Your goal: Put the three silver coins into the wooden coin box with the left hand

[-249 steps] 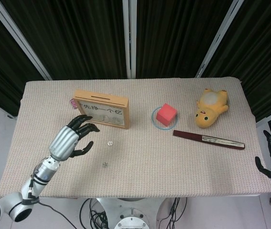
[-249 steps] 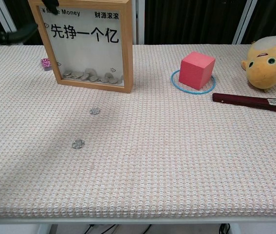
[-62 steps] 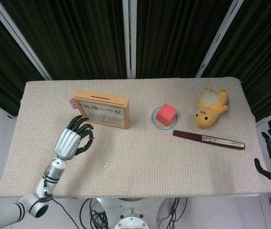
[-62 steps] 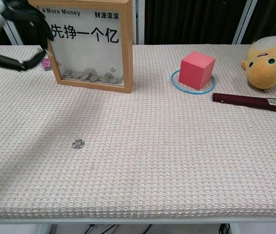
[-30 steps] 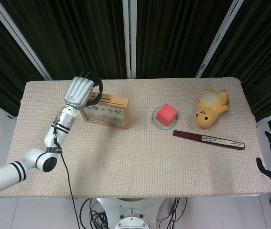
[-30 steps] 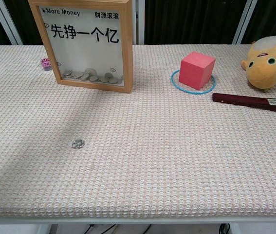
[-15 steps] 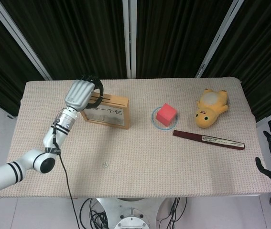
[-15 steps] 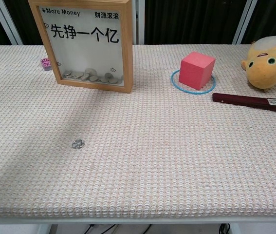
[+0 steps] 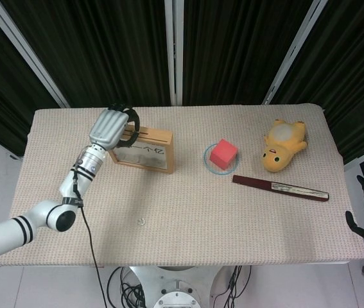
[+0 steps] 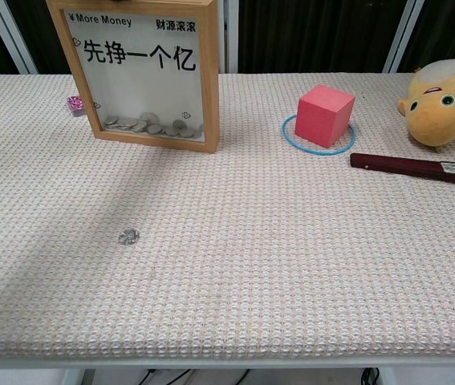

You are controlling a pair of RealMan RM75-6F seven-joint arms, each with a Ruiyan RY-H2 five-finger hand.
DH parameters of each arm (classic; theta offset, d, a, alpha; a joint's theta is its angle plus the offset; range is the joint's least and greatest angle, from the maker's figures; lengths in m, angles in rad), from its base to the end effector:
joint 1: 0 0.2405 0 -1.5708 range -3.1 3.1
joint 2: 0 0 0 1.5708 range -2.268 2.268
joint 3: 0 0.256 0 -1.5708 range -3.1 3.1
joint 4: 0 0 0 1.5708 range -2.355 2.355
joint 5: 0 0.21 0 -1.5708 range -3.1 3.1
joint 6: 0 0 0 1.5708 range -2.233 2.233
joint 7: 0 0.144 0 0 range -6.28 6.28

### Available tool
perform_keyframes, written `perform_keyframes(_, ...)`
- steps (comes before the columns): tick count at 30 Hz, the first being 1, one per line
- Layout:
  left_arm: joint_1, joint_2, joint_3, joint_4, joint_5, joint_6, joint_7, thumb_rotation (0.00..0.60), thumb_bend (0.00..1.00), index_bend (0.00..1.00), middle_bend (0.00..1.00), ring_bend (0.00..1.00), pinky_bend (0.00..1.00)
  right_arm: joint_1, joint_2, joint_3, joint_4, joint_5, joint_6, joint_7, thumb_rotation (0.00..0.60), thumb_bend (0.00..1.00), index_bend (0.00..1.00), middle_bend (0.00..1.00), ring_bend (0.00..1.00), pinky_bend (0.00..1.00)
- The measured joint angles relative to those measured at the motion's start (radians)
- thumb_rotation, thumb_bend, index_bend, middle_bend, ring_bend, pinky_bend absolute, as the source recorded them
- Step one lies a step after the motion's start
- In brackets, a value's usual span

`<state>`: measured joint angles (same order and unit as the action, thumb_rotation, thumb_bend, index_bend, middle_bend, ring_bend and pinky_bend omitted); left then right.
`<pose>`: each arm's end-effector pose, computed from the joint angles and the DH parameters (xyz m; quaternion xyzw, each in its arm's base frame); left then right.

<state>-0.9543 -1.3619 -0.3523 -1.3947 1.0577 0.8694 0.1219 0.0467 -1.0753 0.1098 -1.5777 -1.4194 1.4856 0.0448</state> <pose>-0.0787 0.4390 0.0828 -0.6943 -0.3422 -0.4693 0.4250 -0.3325 -0.1811 0.1910 0.5522 -0.3869 0.3772 0.6349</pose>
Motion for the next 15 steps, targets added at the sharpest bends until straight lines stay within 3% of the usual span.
perform_keyframes(3,-0.002,0.001,0.004,0.000,0.002,-0.001,0.000,0.600,0.43,0.57,0.36,0.18,0.16,0.001,-0.003,-0.001,0.004,0.001,-0.004,0.004,0.600,0.32,0.00,0.00,0.00,0.00)
perform_keyframes(9,0.000,0.004,0.012,0.000,0.024,0.007,-0.015,0.600,0.39,0.28,0.33,0.18,0.16,0.002,-0.007,0.000,0.011,0.002,-0.004,0.008,0.600,0.32,0.00,0.00,0.00,0.00)
perform_keyframes(15,0.007,0.006,0.014,-0.010,0.043,0.042,-0.020,0.600,0.32,0.22,0.33,0.18,0.16,0.000,-0.006,0.000,0.011,0.001,-0.001,0.009,0.600,0.32,0.00,0.00,0.00,0.00)
